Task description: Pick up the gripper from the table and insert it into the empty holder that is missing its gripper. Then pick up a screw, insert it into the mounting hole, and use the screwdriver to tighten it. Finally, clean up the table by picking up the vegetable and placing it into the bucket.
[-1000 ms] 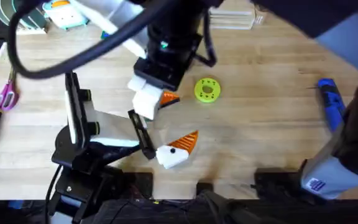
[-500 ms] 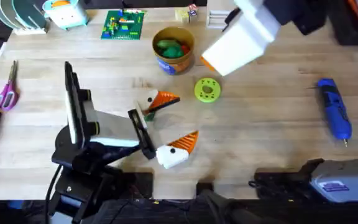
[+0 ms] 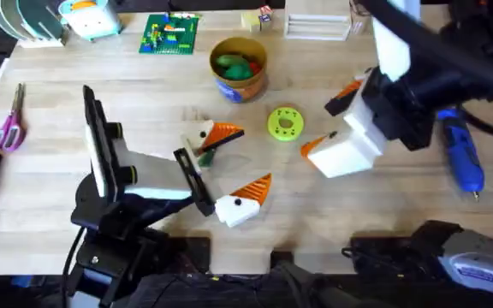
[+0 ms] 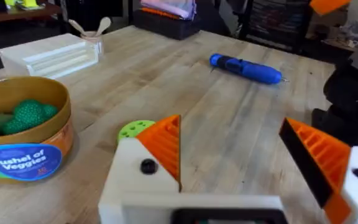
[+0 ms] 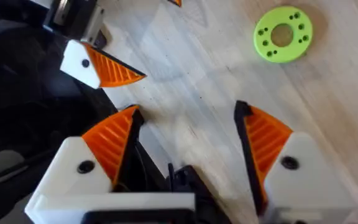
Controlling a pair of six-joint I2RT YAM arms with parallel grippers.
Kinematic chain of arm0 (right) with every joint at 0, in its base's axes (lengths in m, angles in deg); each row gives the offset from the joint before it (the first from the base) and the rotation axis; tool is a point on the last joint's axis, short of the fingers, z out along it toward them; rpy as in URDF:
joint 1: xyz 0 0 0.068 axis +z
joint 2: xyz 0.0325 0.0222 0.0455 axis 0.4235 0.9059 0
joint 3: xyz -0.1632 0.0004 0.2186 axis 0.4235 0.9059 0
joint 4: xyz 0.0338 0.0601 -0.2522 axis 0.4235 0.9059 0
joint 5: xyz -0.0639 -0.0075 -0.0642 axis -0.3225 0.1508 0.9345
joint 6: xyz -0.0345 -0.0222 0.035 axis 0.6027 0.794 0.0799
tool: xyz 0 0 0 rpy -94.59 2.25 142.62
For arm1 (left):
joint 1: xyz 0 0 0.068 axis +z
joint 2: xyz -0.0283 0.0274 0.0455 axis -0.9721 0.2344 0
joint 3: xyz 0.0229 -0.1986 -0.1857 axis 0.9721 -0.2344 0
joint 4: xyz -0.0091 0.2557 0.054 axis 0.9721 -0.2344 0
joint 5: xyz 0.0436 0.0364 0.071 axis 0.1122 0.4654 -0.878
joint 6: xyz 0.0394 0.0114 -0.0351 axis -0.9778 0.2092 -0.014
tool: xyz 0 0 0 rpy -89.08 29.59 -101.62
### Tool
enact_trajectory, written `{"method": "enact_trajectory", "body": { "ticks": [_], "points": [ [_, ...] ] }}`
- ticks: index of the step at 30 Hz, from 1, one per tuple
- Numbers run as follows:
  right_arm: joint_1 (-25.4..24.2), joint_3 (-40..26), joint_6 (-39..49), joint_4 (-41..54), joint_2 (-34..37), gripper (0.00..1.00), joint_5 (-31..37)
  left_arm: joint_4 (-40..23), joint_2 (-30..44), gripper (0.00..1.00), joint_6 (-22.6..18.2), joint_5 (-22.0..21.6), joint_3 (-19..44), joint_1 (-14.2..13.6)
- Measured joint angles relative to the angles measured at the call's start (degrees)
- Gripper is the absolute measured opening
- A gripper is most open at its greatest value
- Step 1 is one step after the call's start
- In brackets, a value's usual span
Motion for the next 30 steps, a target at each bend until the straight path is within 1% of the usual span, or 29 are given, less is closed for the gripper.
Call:
{"method": "enact_trajectory", "body": {
  "ticks": [4, 8, 11, 14, 17, 18, 20, 24, 25, 26, 30],
  "points": [
    [-3.17, 8.41, -1.32, -3.94, -7.01, 0.895, -3.20, 0.05, 0.00, 0.995, 0.00, -0.51, 0.00, 0.00],
    [-6.27, 13.08, -1.78, -4.07, -12.11, 0.894, -6.59, 0.07, 0.00, 0.995, 0.00, -0.63, 0.00, 0.00],
    [-8.39, 14.94, -1.83, -3.10, -13.95, 0.894, -8.74, 0.13, 0.00, 0.995, 0.00, -1.35, 0.00, 0.00],
    [-10.23, 15.44, -1.22, -2.81, -14.51, 0.896, -11.00, 0.20, 0.00, 0.994, 0.00, -2.25, 0.00, 0.00],
    [-11.53, 15.46, -0.82, -3.27, -15.03, 0.897, -12.42, 0.22, 0.00, 0.961, 0.00, -2.91, 0.00, 0.00],
    [-11.78, 15.46, -0.67, -3.72, -15.24, 0.897, -12.97, 0.24, 0.00, 0.915, -0.01, -3.10, 0.00, 0.00],
    [-11.97, 15.46, 0.07, -4.78, -15.62, 0.897, -14.45, 0.26, 0.00, 0.779, -0.03, -3.20, 0.00, 0.00],
    [-11.97, 15.46, 1.13, -5.19, -15.81, 0.896, -16.54, 0.27, -0.01, 0.153, -0.02, -3.68, 0.00, 0.00],
    [-11.97, 15.46, 1.27, -5.19, -15.76, 0.896, -16.81, 0.32, -0.01, 0.041, -0.26, -4.07, 0.00, 0.00],
    [-11.97, 15.46, 1.36, -5.21, -15.76, 0.896, -17.03, 0.37, 0.00, 0.017, -0.30, -4.61, 0.00, 0.00],
    [-11.97, 15.46, 1.78, -5.21, -15.76, 0.896, -17.48, 0.44, -0.02, 0.019, -0.26, -6.57, 0.00, 0.00]
  ]
}}
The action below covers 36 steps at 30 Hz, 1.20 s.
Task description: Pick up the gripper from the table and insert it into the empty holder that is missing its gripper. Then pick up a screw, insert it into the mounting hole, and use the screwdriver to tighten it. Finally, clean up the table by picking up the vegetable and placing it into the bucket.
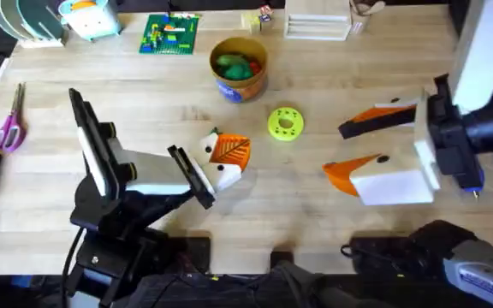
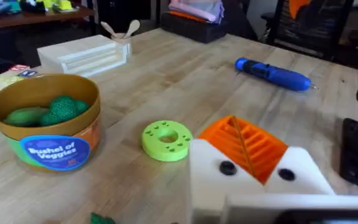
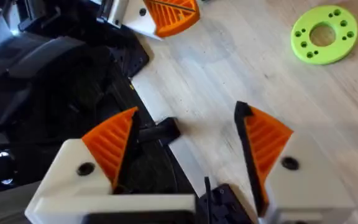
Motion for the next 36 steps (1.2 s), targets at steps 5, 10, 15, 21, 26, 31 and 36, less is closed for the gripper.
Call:
{"method": "enact_trajectory", "body": {
  "ticks": [5, 10, 15, 21, 26, 31, 36],
  "points": [
    [0.00, 0.02, 0.24, -0.25, 0.00, 0.896, -0.03, 0.06, 0.01, 0.017, 0.00, -1.47, 0.00, 0.00],
    [-2.06, 0.38, 0.61, -1.18, 0.00, 0.896, 2.69, 0.07, 0.01, 0.017, 0.01, -1.74, 0.00, 0.00],
    [-13.73, 1.79, -0.49, -1.72, 0.00, 0.896, 10.68, 0.09, 0.02, 0.017, 0.00, -2.14, 0.00, 0.00],
    [-31.64, 2.54, -2.72, -7.54, 2.24, 0.896, 24.93, 0.11, 0.02, 0.017, 0.02, -2.36, 0.00, 0.00],
    [-42.70, 2.54, -2.91, -10.25, 7.08, 0.896, 29.96, 0.11, 0.01, 0.017, 0.01, -2.40, 0.00, 0.00],
    [-48.78, 2.62, -2.90, -11.59, 13.00, 0.896, 31.73, 0.11, 0.02, 0.017, 0.00, -2.53, 0.00, 0.00],
    [-50.13, 2.64, -1.03, -14.00, 17.27, 0.898, 32.90, 0.11, 0.02, 0.017, 0.02, -2.53, 0.00, 0.00]
  ]
}}
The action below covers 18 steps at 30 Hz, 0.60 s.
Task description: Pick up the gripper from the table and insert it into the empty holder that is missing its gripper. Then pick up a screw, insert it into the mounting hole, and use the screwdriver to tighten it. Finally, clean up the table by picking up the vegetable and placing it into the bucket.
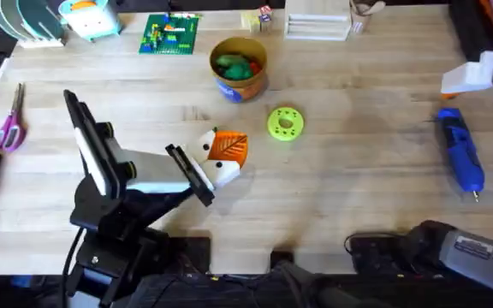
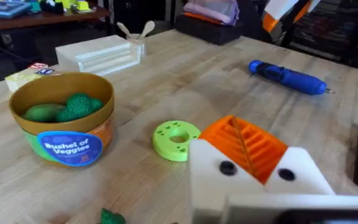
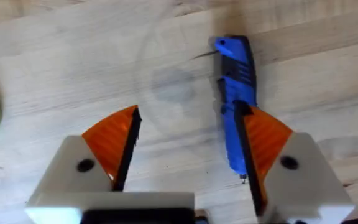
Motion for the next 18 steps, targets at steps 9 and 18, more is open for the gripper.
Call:
{"method": "enact_trajectory", "body": {
  "ticks": [9, 18],
  "points": [
    [-8.33, 0.00, 8.01, -2.52, 7.44, 0.898, 4.52, 0.00, 0.00, 0.017, 0.00, 0.00, 0.00, 0.00],
    [-14.55, 0.02, 18.72, -3.28, 16.86, 0.898, 0.47, 0.00, 0.00, 0.017, -0.02, 0.00, 0.00, 0.00]
  ]
}}
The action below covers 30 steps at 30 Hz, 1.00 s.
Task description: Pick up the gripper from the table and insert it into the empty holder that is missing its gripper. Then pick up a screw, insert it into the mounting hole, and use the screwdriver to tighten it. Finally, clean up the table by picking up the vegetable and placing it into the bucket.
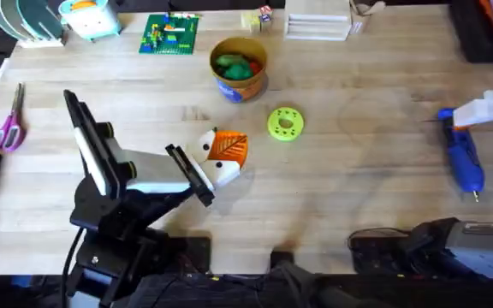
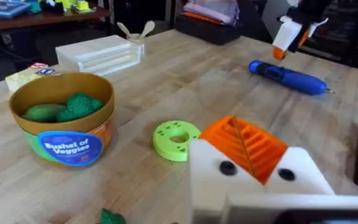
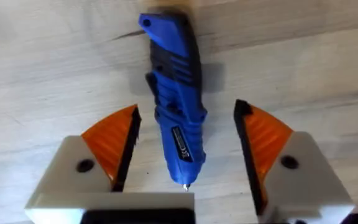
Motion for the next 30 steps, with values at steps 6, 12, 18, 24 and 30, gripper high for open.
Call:
{"method": "enact_trajectory", "body": {
  "ticks": [6, 12, 18, 24, 30],
  "points": [
    [0.28, 0.00, 5.49, -1.62, 4.23, 0.898, -1.12, 0.01, 0.00, 0.017, 0.00, 0.00, 0.00, 0.00],
    [0.31, 0.00, 7.02, -2.39, 8.03, 0.899, -1.17, 0.01, 0.00, 0.017, 0.01, 0.00, 0.00, 0.00],
    [0.63, 0.00, 7.36, -2.66, 11.78, 0.898, -2.03, 0.02, 0.00, 0.017, 0.01, 0.00, 0.00, 0.00],
    [0.92, 0.00, 7.41, -3.42, 12.25, 0.898, -1.94, 0.00, 0.00, 0.017, 0.00, 0.00, 0.00, 0.00],
    [0.97, 0.00, 7.41, -4.35, 12.25, 0.898, -1.98, 0.00, 0.00, 0.017, 0.00, 0.00, 0.00, 0.00]
  ]
}}
